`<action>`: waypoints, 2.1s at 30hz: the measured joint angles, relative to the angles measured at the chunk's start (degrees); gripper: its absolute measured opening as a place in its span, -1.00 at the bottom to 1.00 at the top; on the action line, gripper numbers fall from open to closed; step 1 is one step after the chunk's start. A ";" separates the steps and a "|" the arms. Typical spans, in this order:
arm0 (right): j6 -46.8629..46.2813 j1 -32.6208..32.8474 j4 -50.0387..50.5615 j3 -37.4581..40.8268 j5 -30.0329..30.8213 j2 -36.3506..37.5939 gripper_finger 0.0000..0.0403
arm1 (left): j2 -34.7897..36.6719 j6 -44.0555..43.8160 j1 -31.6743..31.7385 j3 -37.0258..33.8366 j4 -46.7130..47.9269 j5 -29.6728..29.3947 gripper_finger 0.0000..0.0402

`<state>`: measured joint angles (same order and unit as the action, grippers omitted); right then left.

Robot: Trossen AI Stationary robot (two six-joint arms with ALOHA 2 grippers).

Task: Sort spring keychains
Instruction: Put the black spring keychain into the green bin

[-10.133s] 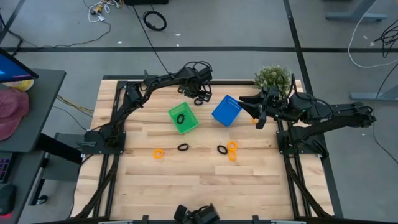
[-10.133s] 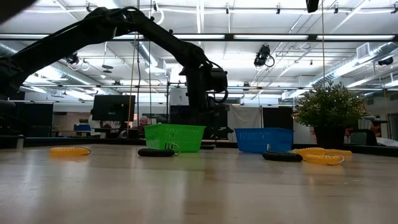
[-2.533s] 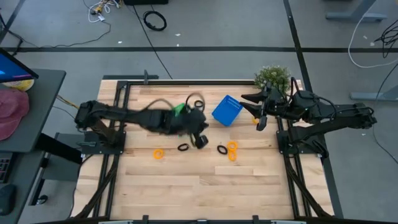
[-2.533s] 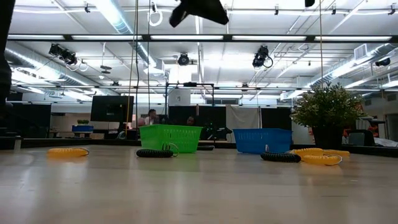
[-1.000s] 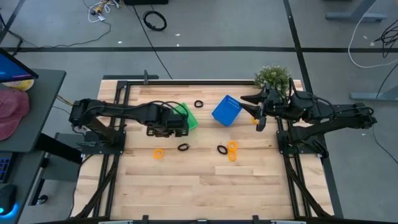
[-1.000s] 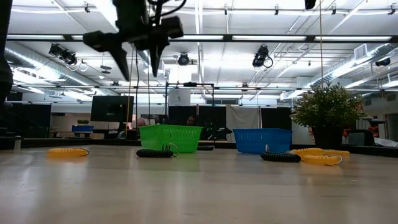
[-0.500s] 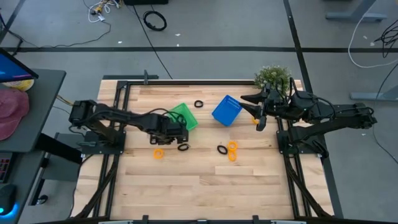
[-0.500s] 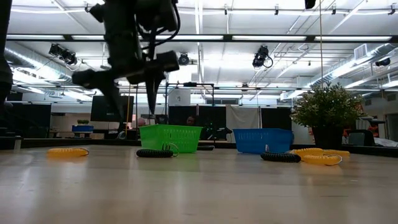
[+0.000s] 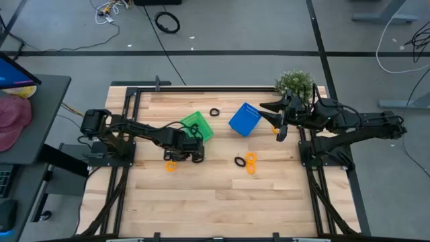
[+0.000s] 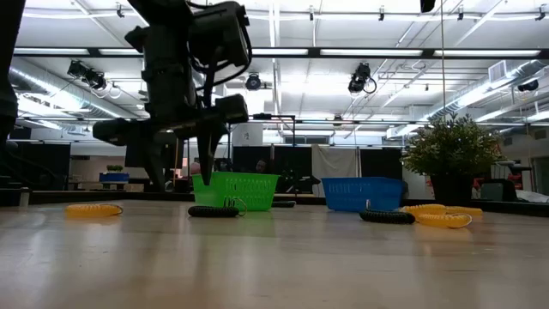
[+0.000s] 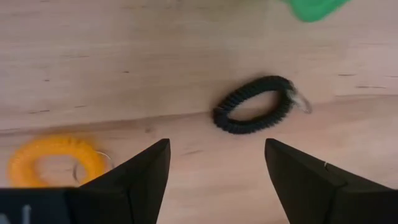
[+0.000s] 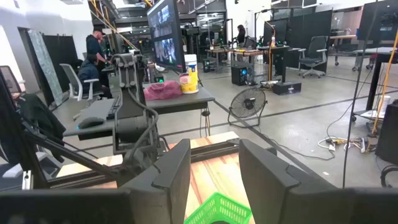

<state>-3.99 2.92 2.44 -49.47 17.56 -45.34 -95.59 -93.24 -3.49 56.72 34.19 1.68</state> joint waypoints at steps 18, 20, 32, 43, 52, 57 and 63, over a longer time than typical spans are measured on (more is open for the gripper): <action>-1.27 -0.11 0.15 -0.02 0.00 -0.46 -0.30 | -8.83 3.01 0.17 3.19 -0.41 0.24 0.21; -1.29 -0.11 0.17 -0.02 -0.02 -0.46 -0.30 | -8.89 3.19 0.15 3.17 -0.11 0.02 0.09; -1.14 -0.11 0.21 -0.02 -0.02 -0.46 -0.30 | -9.01 5.21 0.11 2.96 0.54 -0.68 -0.92; -1.06 -0.11 0.34 -0.02 -0.02 -0.46 -0.30 | -3.10 6.21 0.17 3.45 0.91 -3.09 -0.96; -0.98 -0.09 0.93 -0.02 -0.02 -0.44 -0.30 | 3.29 9.24 -1.87 15.49 6.47 -11.14 -0.96; -0.96 -0.09 1.66 -0.02 -0.02 -0.44 -0.30 | 4.36 20.64 -2.59 26.18 7.37 -15.84 -0.96; 0.00 -0.09 1.85 -0.02 -0.02 -0.44 -0.30 | 4.46 37.59 -3.86 36.09 7.63 -24.23 -0.96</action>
<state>-3.99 2.83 4.29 -49.50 17.54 -45.78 -91.13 -55.65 -7.34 92.81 41.82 -22.54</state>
